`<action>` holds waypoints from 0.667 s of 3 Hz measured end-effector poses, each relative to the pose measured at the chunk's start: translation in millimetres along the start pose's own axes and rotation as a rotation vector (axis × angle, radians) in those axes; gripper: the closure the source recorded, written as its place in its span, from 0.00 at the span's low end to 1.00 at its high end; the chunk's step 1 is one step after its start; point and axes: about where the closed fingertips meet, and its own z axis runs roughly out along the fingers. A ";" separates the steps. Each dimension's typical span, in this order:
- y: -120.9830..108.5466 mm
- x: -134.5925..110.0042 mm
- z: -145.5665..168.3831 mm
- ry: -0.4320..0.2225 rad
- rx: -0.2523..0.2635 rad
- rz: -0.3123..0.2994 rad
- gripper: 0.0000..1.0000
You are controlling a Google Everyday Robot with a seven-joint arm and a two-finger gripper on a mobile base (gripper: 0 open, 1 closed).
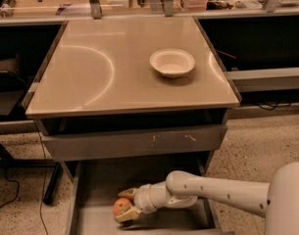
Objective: Pick orange from middle drawer and place on counter
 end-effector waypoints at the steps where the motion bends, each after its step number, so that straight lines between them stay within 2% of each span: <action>1: 0.0 0.0 0.0 0.000 0.000 0.000 0.64; 2: 0.0 0.0 0.0 0.000 0.000 0.000 0.88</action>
Offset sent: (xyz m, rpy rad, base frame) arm 0.0000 0.0000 0.0000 0.0000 0.0000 0.0001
